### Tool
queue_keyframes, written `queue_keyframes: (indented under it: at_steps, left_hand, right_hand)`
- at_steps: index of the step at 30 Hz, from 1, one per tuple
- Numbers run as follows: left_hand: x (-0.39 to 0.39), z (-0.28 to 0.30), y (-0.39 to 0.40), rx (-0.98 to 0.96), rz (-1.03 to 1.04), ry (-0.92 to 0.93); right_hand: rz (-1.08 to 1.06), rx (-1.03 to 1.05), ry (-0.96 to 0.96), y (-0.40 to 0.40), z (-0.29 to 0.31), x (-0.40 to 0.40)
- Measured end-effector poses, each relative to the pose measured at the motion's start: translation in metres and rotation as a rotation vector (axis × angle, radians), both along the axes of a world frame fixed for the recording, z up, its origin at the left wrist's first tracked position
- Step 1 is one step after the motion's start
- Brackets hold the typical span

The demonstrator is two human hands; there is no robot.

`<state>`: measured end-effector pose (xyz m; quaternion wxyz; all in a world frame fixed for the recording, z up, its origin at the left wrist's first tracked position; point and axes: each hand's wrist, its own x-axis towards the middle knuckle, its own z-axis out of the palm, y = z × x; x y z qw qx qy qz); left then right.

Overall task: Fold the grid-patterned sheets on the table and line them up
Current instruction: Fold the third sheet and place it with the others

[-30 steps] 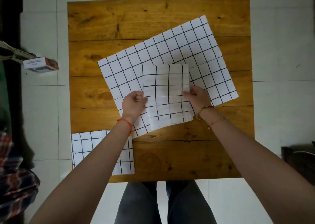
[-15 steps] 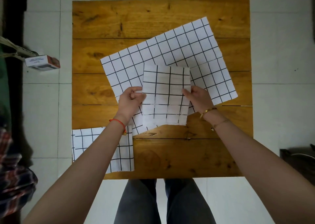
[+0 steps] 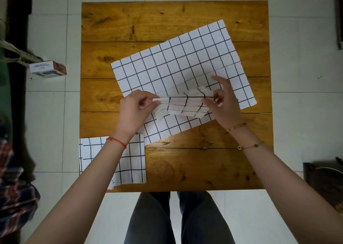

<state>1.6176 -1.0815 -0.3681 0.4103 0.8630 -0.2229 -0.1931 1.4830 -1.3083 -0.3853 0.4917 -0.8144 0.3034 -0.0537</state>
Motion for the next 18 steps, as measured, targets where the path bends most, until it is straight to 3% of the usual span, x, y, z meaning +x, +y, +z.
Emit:
queue_keyframes:
  at_steps: [4, 8, 10, 14, 18]
  left_hand:
    - [0.002, 0.007, 0.001, -0.004, 0.001, 0.064]
    - [0.006, -0.014, 0.0, -0.041, 0.068, 0.474]
    - [0.004, -0.031, -0.003, -0.001, 0.093, 0.559]
    - [-0.01, -0.054, -0.011, 0.126, 0.115, 0.539]
    - [-0.027, -0.063, -0.01, 0.23, 0.013, 0.328]
  right_hand:
    - [0.132, -0.148, 0.004, -0.004, 0.007, -0.007]
    - [0.118, -0.061, 0.148, -0.012, 0.0, -0.003]
    - [0.087, -0.054, 0.235, -0.011, -0.01, 0.002]
    - [-0.018, -0.057, 0.37, -0.004, -0.033, 0.01]
    - [-0.015, -0.268, 0.349, 0.013, -0.047, 0.012]
